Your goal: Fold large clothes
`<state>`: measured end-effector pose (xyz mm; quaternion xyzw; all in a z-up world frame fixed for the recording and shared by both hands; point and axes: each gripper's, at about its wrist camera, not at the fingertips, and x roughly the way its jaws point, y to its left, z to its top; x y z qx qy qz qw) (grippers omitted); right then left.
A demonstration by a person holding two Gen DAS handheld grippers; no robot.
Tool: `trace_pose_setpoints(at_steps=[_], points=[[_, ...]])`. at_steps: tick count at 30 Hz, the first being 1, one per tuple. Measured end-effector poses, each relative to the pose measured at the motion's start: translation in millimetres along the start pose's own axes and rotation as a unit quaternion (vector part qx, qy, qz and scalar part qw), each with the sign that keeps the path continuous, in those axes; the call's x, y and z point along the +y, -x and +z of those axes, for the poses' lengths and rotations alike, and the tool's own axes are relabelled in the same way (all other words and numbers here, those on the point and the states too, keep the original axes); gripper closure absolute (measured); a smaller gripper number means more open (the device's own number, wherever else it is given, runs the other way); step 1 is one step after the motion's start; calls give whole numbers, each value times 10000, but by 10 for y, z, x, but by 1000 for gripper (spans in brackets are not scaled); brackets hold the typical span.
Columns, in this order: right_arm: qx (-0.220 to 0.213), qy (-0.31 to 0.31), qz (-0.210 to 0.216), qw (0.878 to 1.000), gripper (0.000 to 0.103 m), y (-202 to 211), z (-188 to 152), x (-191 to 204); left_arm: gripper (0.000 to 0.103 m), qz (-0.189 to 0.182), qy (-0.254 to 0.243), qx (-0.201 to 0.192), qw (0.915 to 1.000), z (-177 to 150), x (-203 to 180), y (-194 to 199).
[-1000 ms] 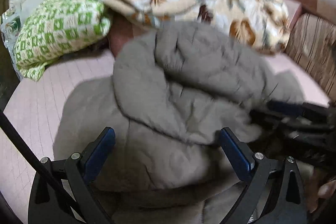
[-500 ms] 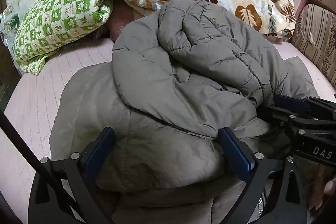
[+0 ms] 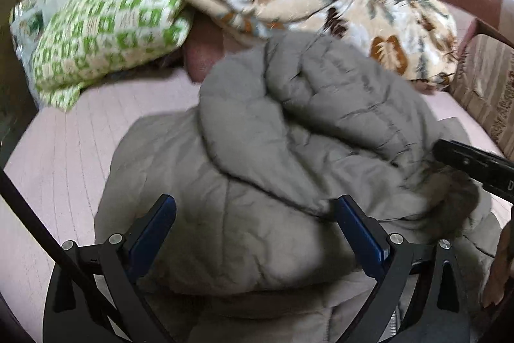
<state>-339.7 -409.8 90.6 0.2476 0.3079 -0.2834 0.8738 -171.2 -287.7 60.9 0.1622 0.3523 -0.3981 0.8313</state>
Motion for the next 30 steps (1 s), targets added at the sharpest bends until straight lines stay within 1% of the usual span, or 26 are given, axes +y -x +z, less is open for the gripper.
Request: trace_pose_setpoints(at_steps=[2, 4, 8, 13, 18, 23, 29, 30], points=[[243, -89, -22, 9997, 45, -127, -46, -63, 3, 11, 74, 169, 9998, -13, 34, -79], [436, -127, -22, 9990, 45, -229, -99, -84, 3, 44, 30, 179, 9998, -18, 25, -94], [508, -14, -155, 9986, 45, -291, -125, -48, 3, 122, -83, 202, 9997, -46, -12, -114], [526, 11, -187, 9984, 45, -270, -130, -34, 3, 94, -66, 167, 9998, -50, -5, -88], [422, 16, -145, 9990, 45, -106, -85, 18, 3, 58, -60, 23, 10000, -12, 2, 69], [300, 148, -163, 9993, 45, 153, -51, 109, 3, 75, -11, -96, 9999, 27, 29, 279], [194, 153, -107, 9996, 45, 532, -74, 197, 3, 157, -58, -354, 9992, 26, 70, 703], [156, 126, -65, 9998, 45, 648, -103, 208, 3, 175, -58, -383, 9991, 7, 82, 758]])
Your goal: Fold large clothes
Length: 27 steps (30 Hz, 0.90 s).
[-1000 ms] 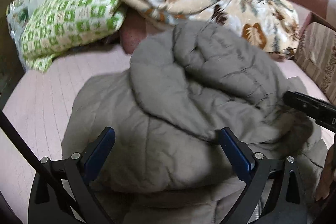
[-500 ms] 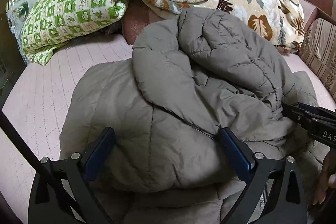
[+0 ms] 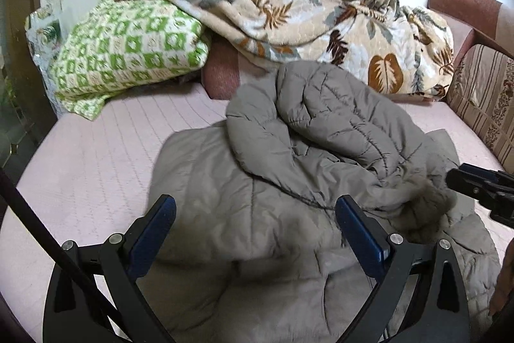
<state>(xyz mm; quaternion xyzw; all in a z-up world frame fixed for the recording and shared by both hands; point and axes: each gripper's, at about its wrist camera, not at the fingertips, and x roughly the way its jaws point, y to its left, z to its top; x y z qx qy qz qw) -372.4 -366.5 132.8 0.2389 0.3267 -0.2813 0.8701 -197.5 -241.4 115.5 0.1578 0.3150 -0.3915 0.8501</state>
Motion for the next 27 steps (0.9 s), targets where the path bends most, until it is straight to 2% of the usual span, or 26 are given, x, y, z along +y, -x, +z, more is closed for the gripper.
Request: trace_pose_setpoints(at_steps=[3, 7, 15, 18, 21, 24, 27], points=[[-93, -111, 157, 9998, 45, 293, -159, 19, 3, 82, -9, -67, 9999, -119, 60, 232], [-47, -116, 291, 9995, 45, 619, -606, 76, 3, 138, -3, -54, 9999, -383, 95, 513], [359, 37, 252, 9990, 45, 1027, -1456, 202, 3, -42, 171, 403, 9990, -1301, 24, 1016], [449, -47, 254, 9987, 45, 1124, -1749, 185, 3, 190, 69, 438, 9988, -1623, -19, 1164], [520, -86, 162, 9985, 45, 1170, -1962, 166, 3, 351, 291, 636, 9969, -1924, 28, 1238], [655, -146, 141, 9976, 45, 1167, -2137, 162, 3, 349, 597, 885, 9937, -2098, 108, 1215], [731, -50, 57, 9973, 45, 1157, -2275, 211, 3, 540, 526, 826, 9937, -2189, 65, 1250]])
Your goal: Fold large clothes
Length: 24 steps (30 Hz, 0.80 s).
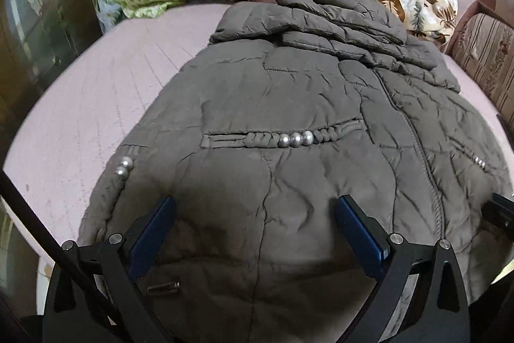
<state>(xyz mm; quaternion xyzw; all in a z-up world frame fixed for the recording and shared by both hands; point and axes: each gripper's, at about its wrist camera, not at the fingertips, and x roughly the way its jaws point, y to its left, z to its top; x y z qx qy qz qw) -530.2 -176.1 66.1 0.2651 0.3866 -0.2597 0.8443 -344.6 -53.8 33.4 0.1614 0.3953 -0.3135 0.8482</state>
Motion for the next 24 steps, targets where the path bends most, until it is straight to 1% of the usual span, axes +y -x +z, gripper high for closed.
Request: trace_pose_setpoints(at_steps=[6, 13, 24], points=[[27, 236, -221, 9995, 39, -73, -144, 70, 3, 259, -283, -75, 9992, -84, -96, -69], [-29, 326, -293, 9990, 36, -103, -206, 102, 3, 262, -462, -301, 9981, -148, -84, -65], [-114, 426, -361, 9984, 32, -118, -249, 137, 3, 266, -539, -398, 9974, -175, -82, -65]])
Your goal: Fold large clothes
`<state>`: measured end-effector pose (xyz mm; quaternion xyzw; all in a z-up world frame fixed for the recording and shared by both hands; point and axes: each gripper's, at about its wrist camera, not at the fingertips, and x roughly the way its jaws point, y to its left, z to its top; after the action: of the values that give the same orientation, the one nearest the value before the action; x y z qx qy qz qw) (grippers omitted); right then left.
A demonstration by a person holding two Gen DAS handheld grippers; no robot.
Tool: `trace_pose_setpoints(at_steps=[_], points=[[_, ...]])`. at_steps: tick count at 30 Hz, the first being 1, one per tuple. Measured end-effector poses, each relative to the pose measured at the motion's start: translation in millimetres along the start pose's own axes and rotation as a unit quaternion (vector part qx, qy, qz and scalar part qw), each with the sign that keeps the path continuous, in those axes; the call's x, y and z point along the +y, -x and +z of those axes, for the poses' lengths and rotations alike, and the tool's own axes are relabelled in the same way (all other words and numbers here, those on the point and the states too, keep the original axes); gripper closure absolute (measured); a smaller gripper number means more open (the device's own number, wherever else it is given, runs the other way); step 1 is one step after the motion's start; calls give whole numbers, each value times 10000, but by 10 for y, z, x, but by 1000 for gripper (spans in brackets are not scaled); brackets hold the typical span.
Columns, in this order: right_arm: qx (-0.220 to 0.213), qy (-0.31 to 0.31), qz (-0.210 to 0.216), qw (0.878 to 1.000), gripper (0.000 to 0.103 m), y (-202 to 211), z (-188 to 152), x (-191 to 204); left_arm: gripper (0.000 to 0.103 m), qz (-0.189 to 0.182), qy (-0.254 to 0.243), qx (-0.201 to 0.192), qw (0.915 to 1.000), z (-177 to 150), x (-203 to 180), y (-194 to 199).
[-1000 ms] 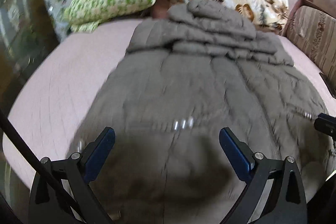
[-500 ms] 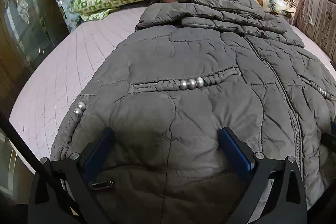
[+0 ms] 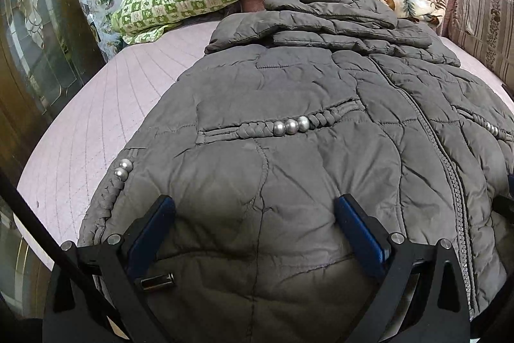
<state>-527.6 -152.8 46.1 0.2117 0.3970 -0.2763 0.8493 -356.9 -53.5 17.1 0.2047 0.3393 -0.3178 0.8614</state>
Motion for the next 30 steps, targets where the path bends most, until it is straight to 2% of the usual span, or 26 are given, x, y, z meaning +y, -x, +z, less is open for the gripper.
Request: trace_pose_setpoints(at_steps=[7, 19, 30], points=[[-88, 0, 6, 10000, 31, 3, -38, 0, 3, 3, -6, -30, 10000, -9, -1, 3], [-367, 47, 2, 9993, 27, 17, -118, 10, 2, 30, 74, -453, 9989, -141, 6, 48], [-395, 197, 62, 9990, 17, -6, -126, 48, 0, 32, 162, -469, 9988, -148, 16, 28]])
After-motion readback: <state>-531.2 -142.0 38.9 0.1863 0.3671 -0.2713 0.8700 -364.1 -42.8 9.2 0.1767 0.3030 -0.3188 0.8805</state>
